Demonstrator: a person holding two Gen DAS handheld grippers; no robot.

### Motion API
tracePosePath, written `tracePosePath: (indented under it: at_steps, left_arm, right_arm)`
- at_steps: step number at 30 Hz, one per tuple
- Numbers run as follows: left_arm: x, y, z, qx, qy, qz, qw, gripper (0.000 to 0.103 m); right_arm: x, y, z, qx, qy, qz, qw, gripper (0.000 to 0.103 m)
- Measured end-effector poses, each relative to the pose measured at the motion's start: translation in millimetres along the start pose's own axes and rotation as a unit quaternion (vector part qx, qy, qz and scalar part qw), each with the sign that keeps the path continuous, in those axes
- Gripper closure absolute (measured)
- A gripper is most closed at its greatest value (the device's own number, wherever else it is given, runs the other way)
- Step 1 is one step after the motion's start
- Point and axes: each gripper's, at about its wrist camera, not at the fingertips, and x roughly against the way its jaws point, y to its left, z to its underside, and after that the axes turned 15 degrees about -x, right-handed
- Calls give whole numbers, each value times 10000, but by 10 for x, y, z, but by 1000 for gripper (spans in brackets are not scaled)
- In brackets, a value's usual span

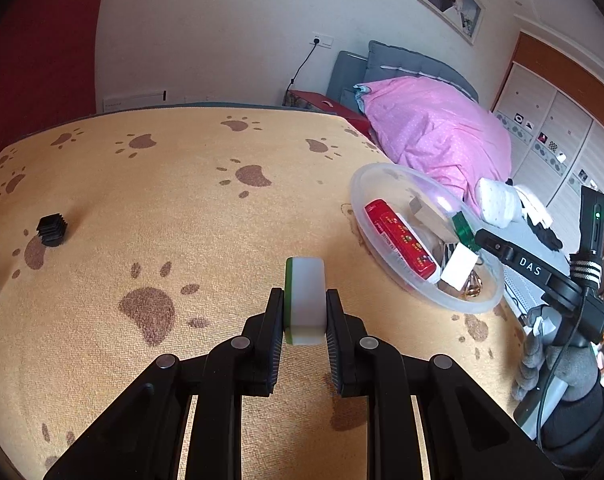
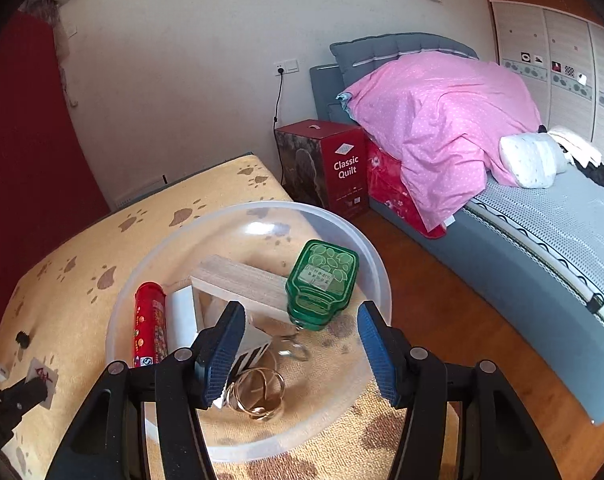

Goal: Organize rigid objects
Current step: 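Lower the green tin into the bowl and open the right tool, then carry the green-and-white block into the bowl and open the left tool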

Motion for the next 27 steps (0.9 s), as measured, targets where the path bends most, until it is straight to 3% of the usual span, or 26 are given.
tracePosePath:
  at_steps: [14,27]
  left_arm:
    - [-278,-510,-326,-356,51,373,9987,83]
    - [-526,-942,-642,-561,-27,792,9953,83]
  right_arm:
    - [222,-257,38,-217,-754,326,9964,40]
    - [205,-294,67,-235,-741,284,9966,40]
